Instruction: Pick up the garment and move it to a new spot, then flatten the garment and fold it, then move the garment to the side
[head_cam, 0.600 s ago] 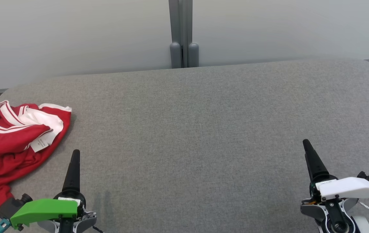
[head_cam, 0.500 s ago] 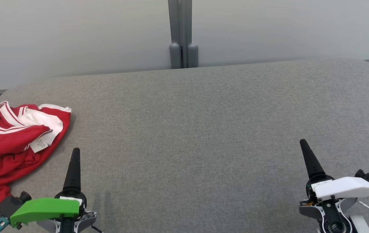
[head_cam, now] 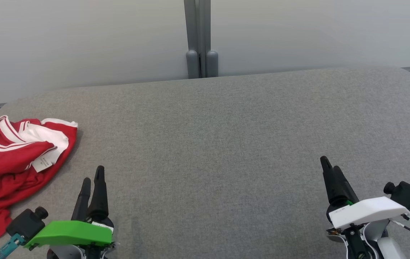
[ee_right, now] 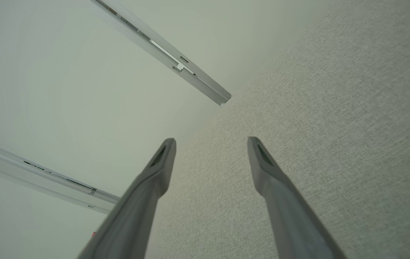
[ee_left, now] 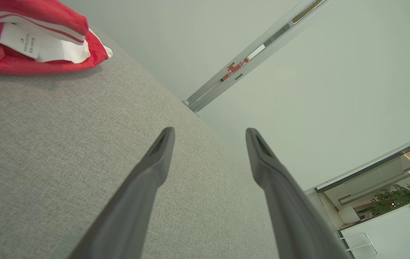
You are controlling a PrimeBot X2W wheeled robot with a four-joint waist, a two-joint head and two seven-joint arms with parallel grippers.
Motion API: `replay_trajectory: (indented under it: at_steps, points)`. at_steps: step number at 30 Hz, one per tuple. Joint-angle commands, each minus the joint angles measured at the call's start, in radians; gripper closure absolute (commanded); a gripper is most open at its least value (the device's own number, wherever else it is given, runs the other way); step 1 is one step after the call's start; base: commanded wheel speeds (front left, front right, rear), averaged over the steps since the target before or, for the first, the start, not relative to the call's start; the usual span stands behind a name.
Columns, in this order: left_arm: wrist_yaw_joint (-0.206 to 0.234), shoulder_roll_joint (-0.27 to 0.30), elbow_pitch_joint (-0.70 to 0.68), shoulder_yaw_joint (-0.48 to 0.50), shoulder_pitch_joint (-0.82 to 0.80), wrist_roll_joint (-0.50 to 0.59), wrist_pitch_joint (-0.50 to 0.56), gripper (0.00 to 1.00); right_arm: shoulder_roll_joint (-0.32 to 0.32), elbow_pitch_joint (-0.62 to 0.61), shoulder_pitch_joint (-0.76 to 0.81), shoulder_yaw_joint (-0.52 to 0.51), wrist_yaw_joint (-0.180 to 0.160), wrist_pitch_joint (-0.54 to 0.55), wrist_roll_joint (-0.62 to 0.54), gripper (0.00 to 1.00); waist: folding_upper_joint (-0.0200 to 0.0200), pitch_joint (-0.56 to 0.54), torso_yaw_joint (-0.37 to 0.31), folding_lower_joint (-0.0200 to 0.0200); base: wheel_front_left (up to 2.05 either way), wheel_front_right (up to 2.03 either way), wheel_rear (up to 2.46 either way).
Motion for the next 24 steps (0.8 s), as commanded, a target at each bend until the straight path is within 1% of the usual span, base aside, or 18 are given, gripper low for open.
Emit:
replay_trajectory:
  at_steps: [1, 8, 24]
  points:
    - [0.008, 0.006, -0.019, -0.008, 0.001, 0.048, -0.010, 0.00, -0.008, -0.020, -0.002, 0.010, 0.000, -0.013, -0.040, 0.00, 0.0000, -0.001, -0.001, 0.0000, 0.00, 0.00, 0.00]
    - [0.022, 0.007, -0.025, -0.040, 0.006, 0.153, -0.034, 0.00, -0.012, -0.028, 0.001, 0.033, 0.000, -0.037, -0.135, 0.00, 0.0000, -0.008, -0.003, -0.0001, 0.00, 0.00, 0.00]
    - [0.036, 0.008, -0.045, -0.072, 0.046, 0.331, -0.085, 0.00, -0.011, -0.045, 0.026, 0.069, 0.000, -0.087, -0.335, 0.00, 0.0000, -0.023, -0.009, -0.0001, 0.00, 0.00, 0.00]
